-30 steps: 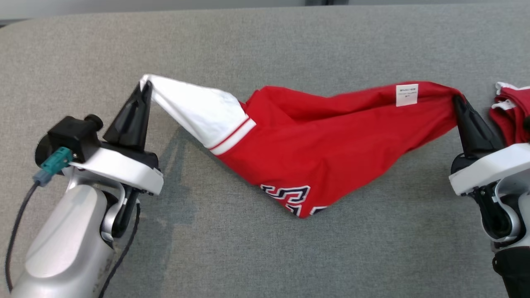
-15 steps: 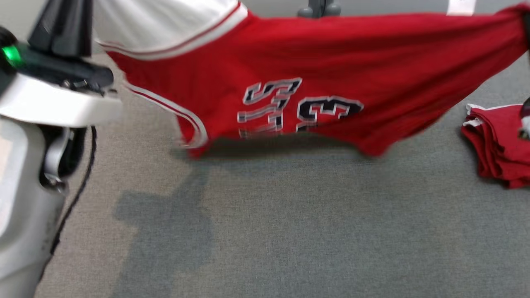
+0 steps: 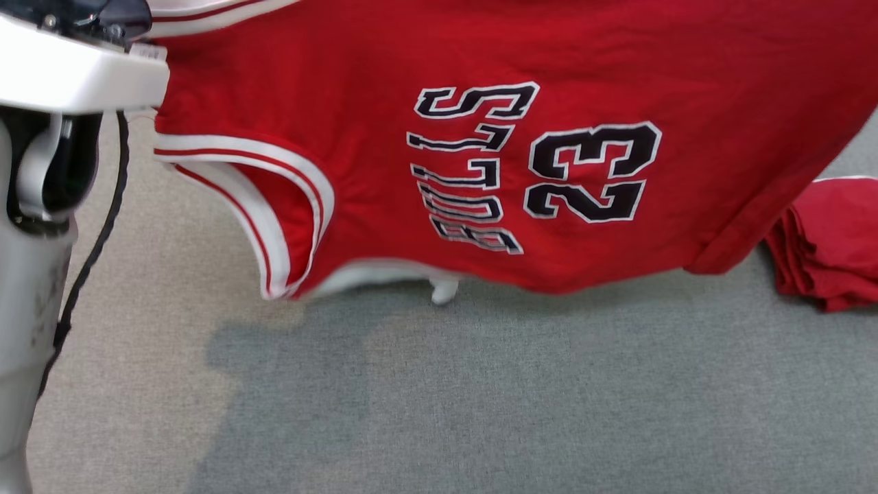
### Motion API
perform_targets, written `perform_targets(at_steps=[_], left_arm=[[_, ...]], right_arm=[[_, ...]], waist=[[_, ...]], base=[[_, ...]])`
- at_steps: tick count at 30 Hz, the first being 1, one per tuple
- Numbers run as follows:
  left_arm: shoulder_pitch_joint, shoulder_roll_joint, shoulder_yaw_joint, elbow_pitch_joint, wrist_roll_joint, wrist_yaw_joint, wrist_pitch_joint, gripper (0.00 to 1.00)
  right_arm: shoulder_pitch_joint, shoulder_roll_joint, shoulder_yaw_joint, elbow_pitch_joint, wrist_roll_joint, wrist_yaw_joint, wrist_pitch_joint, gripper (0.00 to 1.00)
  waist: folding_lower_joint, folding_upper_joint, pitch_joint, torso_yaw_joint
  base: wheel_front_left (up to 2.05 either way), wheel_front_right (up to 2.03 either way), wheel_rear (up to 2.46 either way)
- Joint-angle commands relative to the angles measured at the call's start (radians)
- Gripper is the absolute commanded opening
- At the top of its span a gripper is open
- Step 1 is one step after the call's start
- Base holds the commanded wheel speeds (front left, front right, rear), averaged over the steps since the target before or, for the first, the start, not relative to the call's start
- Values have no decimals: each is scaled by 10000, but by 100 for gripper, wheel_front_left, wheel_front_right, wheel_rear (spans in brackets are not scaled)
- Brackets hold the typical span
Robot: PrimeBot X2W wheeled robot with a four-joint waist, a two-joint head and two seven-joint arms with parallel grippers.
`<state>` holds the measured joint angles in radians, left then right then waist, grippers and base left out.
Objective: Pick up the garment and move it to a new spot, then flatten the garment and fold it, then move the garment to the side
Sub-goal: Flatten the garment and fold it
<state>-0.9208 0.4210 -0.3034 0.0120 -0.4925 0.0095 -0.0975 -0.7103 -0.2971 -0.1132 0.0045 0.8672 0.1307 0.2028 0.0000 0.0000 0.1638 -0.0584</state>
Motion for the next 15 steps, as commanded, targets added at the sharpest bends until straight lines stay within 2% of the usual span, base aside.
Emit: perform_targets(at_steps=[1,7,10,15], left_arm=[[-451,-80,-11,374,-53,-122,-119,0],[-1936,-406,-218,1996,86,-574,-516,0],[-3205,-672,-388,3226,161,-878,-883,0],[-5137,-1228,-435,5488,130,-1104,-1313,0]], right_arm=[[-360,23,37,272,-111,3,20,0],[-1936,198,328,1457,-503,3,-230,0],[-3154,363,633,2355,-597,3,-566,0],[-5132,701,1055,4132,-784,3,-1529,0]], waist=[[0,0,247,-30],[0,0,1048,-76],[0,0,1503,-51],[0,0,1897,-83]], base=[[0,0,0],[0,0,0],[0,0,0],[0,0,0]])
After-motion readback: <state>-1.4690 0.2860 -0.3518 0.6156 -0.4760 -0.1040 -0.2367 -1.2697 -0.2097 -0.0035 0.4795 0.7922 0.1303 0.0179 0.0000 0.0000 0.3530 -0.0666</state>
